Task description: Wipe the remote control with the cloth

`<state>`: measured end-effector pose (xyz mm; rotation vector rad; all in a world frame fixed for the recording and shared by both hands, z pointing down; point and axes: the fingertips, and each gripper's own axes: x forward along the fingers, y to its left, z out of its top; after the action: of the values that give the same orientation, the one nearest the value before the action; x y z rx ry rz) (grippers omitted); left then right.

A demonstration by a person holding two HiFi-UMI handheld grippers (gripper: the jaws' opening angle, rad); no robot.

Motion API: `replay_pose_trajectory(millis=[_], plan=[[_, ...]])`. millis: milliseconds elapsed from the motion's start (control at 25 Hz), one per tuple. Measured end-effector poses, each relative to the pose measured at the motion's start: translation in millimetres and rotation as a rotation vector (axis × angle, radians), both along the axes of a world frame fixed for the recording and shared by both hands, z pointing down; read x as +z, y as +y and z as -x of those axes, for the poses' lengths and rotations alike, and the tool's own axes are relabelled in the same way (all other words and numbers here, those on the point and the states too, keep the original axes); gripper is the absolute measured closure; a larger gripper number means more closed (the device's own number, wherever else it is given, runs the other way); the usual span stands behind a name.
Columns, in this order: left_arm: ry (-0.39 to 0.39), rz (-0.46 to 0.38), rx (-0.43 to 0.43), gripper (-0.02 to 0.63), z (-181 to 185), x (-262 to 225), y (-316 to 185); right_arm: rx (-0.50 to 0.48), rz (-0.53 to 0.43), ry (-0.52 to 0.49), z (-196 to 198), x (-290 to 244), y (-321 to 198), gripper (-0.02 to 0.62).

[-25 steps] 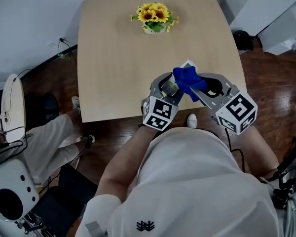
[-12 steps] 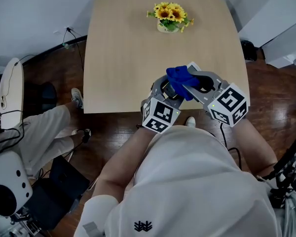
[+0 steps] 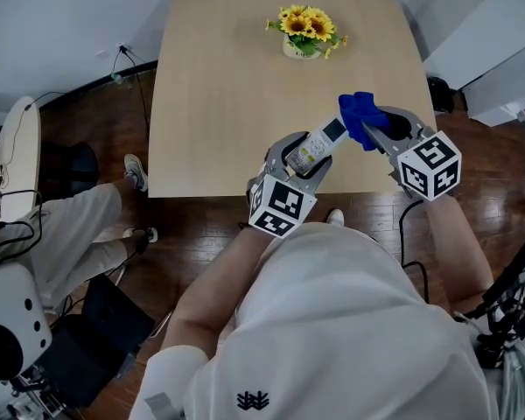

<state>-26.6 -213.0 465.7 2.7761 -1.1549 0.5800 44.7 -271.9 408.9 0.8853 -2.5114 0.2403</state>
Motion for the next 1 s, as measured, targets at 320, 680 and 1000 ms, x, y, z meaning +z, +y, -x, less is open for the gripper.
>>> replay_pose_trajectory(millis=[320, 680, 1000], plan=[[0.005, 0.005, 0.007, 0.333, 1, 4, -7, -0.051, -0.010, -0.084, 30, -33, 18, 0.508], [0.025, -0.003, 0.028, 0.333, -9, 1, -11, -0.297, 0.091, -0.210, 116, -42, 90, 0.508], [0.035, -0.006, 0.023, 0.333, -5, -1, -9, -0.187, 0.106, -0.149, 85, -17, 56, 0.508]])
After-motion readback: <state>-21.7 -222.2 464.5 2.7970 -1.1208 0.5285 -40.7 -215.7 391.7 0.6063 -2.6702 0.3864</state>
